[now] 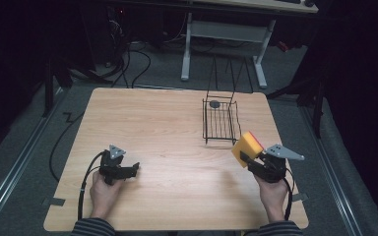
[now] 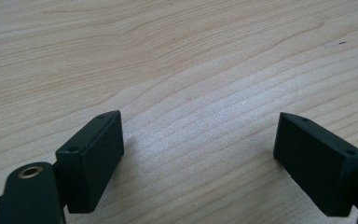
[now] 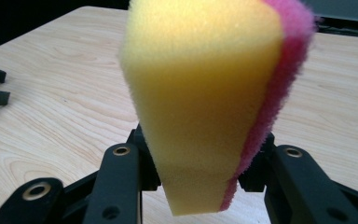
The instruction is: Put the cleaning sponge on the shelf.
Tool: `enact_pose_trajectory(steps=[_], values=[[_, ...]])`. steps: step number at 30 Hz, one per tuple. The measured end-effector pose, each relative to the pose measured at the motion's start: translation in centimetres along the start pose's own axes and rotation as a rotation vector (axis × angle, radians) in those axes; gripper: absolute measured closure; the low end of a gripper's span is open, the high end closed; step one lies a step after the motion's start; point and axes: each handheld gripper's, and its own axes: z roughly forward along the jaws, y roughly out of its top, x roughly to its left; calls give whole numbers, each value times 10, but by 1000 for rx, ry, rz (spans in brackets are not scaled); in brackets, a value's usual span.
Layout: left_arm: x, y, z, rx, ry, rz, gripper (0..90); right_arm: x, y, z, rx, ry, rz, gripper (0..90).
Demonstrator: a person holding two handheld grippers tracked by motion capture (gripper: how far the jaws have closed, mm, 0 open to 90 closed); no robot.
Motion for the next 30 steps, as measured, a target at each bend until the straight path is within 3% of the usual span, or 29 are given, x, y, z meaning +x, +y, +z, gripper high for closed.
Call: enact_pose_trajectory(steps=[18,30], values=[[0,0,0,0,-1,0,165,2,30,8,-39,43,-8,603],[0,0,0,0,-1,0,165,0,46,31,-17,18,-7,604]])
